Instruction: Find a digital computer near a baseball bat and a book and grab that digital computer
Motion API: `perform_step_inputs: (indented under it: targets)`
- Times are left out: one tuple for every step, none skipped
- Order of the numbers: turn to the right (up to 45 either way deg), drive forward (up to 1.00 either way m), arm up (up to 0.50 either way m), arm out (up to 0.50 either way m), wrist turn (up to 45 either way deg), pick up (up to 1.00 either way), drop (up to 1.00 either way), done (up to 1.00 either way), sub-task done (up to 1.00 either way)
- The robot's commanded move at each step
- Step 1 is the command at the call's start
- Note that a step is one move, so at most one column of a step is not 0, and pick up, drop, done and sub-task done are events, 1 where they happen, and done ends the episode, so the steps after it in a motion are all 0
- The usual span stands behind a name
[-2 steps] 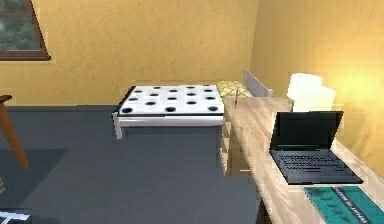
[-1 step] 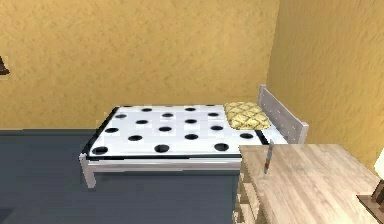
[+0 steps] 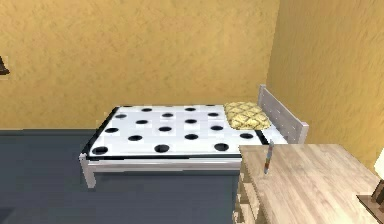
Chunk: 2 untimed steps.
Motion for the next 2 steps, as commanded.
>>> perform_step_inputs:
  targets:
    - [0.0,0.0,0.28,0.0,0.0,0.0,0.0,0.0,0.0]
    - [0.0,0.0,0.0,0.14,0.0,0.0,0.0,0.0,0.0]
